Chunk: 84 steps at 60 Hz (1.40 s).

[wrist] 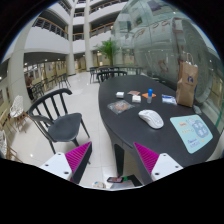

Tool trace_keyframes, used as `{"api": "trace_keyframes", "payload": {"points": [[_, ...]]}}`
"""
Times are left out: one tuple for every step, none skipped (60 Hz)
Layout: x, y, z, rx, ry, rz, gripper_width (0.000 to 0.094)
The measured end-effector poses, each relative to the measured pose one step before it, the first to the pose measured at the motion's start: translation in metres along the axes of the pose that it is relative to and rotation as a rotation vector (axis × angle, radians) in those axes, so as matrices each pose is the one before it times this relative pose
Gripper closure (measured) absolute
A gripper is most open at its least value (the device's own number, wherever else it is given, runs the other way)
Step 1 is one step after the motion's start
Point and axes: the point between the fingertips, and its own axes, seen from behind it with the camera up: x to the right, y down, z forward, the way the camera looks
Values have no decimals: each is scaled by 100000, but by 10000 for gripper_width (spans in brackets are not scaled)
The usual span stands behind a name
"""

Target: Arrange mouse

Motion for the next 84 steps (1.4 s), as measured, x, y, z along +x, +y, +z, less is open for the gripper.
{"api": "trace_keyframes", "payload": {"points": [[373, -80, 91, 239, 825, -660, 81], [410, -49, 101, 68, 829, -624, 80], [409, -13, 116, -30, 775, -472, 81], [405, -20, 149, -74, 716, -196, 81], [425, -18, 165, -70, 722, 66, 84], [1055, -115, 24, -105, 590, 270, 83], [504, -1057, -64, -188, 636, 392, 84], [427, -210, 265, 53, 538, 301, 85], [442, -138, 281, -134, 283, 101, 85], [499, -133, 330, -344, 130, -94, 85], [542, -103, 311, -438, 260, -78, 87], [631, -116, 315, -489, 371, 2, 88], [-63, 1256, 370, 256, 1043, -15, 89], [1105, -807, 587, -915, 48, -138, 89], [577, -103, 366, -401, 650, -278, 88], [614, -78, 397, -260, 652, -282, 90], [592, -134, 460, -62, 576, -130, 89], [569, -142, 481, 29, 527, -45, 90], [408, -111, 361, -6, 409, 86, 91], [914, -209, 878, 110, 144, 111, 91], [475, -156, 539, 87, 317, 191, 91], [436, -72, 565, -301, 57, 81, 90], [387, 30, 536, -785, -114, -146, 89], [381, 59, 466, -950, -72, -274, 87], [500, 27, 454, -830, 205, -172, 85], [545, -40, 431, -586, 655, 59, 84], [570, -100, 433, -386, 759, 156, 84], [698, -334, 532, -76, 670, 184, 84], [126, 20, -56, 155, 804, 163, 79], [857, -409, 998, -66, -384, 65, 78], [270, -181, 450, -118, -273, 188, 80], [182, -159, 376, -215, -598, 225, 81], [165, -159, 414, -162, -659, 246, 81], [148, -177, 388, -220, -741, 259, 79], [127, -157, 342, -208, -692, 282, 78], [98, -214, 336, -35, -608, 322, 79], [123, -301, 357, 233, -624, 305, 77], [101, -312, 327, 315, -581, 168, 78], [127, -329, 321, 257, -532, -14, 78], [-114, -206, 195, 211, 75, -111, 77], [329, -402, 403, 185, -517, -399, 78], [154, -294, 269, 152, -284, -500, 78], [188, -240, 301, -96, -216, -615, 80], [116, -177, 307, -307, -358, -722, 76], [29, -142, 273, -368, -609, -386, 79], [179, -173, 291, -404, 31, -234, 82], [95, -134, 298, -429, 43, -18, 84], [162, -152, 257, -278, 93, -2, 85], [177, -213, 247, -71, 144, -67, 84], [232, -226, 274, -3, 301, -78, 86], [251, -160, 266, -192, 407, -52, 87], [281, -132, 316, -230, 345, -9, 87], [131, -117, 221, -256, 215, 183, 86], [203, -3, 239, -563, 313, 454, 92], [127, 18, 280, -602, 178, 675, 99], [73, 51, 308, -669, 38, 625, 112], [106, -70, 250, -376, 212, 347, 129], [199, -412, 254, 1121, 732, -540, 160], [170, -90, 270, 33, 901, -520, 215], [116, -78, 237, 27, 618, -665, 264], [-70, -241, 327, 633, 23, -299, 318], [-18, -33, 144, -281, 311, -37, 364], [-16, -147, 139, 151, 283, -490, 415], [-131, -13, 80, -338, -268, 95, 419], [-2, -38, 40, -180, 157, 207, 432], [-26, 74, 6, -575, -83, 560, 440], [-12, -6, -139, -277, -200, 1007, 457], [0, 26, 77, -288, -49, 1134, 469], [33, 26, 55, -285, 37, 786, 484], [3, -19, 26, -191, -46, 357, 504], [-8, 46, 2, -446, -258, -198, 529], [-48, 76, -245, -591, -528, -614, 534], [-39, 86, -163, -832, -824, -687, 538], [-39, 31, -250, -629, -882, -584, 538], [65, 18, -388, -494, -612, -662, 538], [260, 72, -518, -551, 82, -647, 538], [501, -57, -629, 82, 897, -709, 540], [829, -179, -675, 689, 1497, -781, 539], [715, -88, -933, 852, 1767, -630, 538], [905, -214, -938, 1183, 1882, -498, 537], [927, -206, -970, 1295, 1675, -165, 538], [885, -154, -941, 1149, 1297, 240, 538], [879, -57, -918, 988, 969, 467, 538], [912, -24, -876, 886, 847, 499, 539]]}}
